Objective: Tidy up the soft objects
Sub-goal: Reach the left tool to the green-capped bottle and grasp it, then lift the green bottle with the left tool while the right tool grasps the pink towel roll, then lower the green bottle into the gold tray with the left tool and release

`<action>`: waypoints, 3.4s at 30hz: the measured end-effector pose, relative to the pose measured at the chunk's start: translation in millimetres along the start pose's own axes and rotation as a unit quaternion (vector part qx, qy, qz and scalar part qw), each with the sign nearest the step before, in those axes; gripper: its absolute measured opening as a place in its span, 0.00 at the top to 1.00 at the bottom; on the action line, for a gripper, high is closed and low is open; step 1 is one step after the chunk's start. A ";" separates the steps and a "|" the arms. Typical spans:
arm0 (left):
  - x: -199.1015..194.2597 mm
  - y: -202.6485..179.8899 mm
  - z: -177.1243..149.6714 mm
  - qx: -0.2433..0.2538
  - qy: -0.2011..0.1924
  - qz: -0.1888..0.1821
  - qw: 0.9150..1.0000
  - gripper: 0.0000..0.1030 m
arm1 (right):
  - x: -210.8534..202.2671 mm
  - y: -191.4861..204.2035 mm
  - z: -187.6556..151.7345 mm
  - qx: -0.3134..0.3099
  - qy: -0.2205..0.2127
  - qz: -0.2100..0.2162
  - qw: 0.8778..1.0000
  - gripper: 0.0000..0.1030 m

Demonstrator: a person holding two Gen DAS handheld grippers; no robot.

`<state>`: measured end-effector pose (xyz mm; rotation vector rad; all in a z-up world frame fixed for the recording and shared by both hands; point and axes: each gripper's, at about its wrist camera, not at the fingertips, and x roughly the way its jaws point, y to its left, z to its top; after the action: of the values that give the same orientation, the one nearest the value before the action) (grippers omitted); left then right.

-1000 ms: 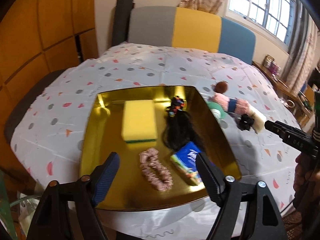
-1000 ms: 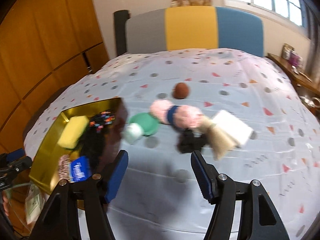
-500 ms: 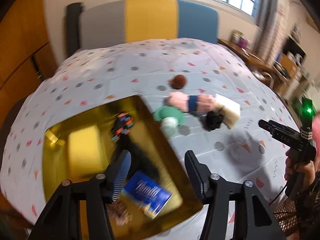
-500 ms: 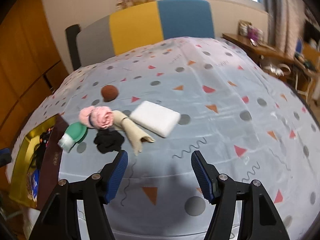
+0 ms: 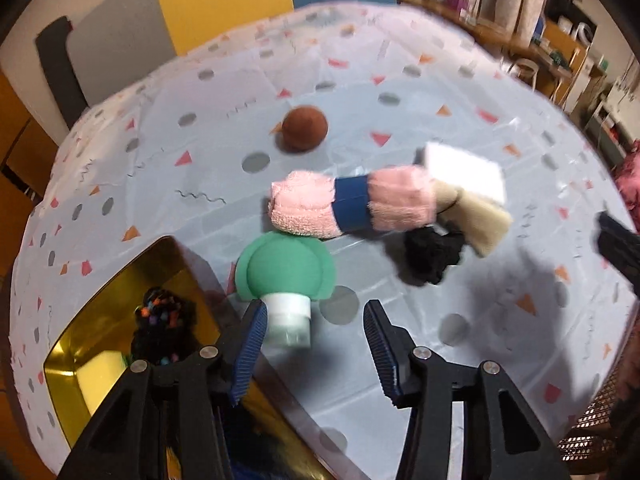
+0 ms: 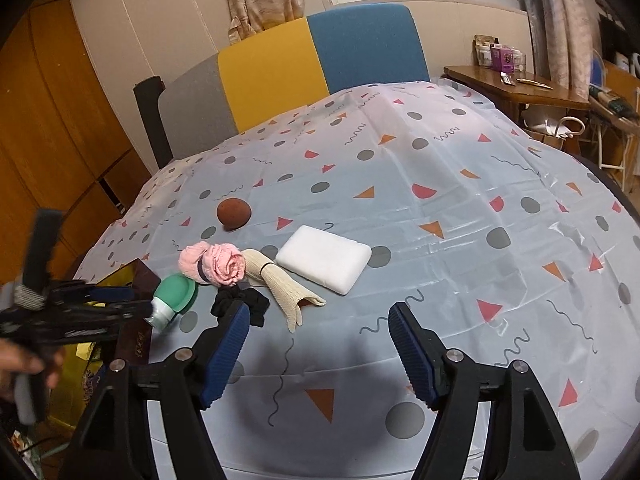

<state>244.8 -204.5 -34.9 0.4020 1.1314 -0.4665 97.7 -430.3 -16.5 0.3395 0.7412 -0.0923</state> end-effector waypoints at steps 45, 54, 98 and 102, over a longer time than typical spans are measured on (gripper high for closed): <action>-72.7 -48.7 -85.8 -0.020 -0.091 -0.098 0.991 0.52 | 14.4 -2.3 -8.0 -0.009 0.030 -0.020 0.999 0.25; -97.3 -26.4 -118.7 -0.065 -0.136 -0.103 0.983 0.51 | 30.6 22.2 -19.2 -0.066 0.054 -0.001 0.996 0.27; -123.7 86.7 -223.4 -0.230 -0.175 -0.050 0.956 0.50 | 58.3 193.3 -9.6 -0.342 0.091 0.002 0.935 0.63; -125.8 88.1 -229.4 -0.233 -0.175 -0.044 0.956 0.50 | 59.0 167.3 -46.7 -0.308 0.131 0.006 0.942 0.63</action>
<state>74.1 9.3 2.0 -0.1422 0.8772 -0.3178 144.6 -255.0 -43.2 -0.2487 0.9888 0.1994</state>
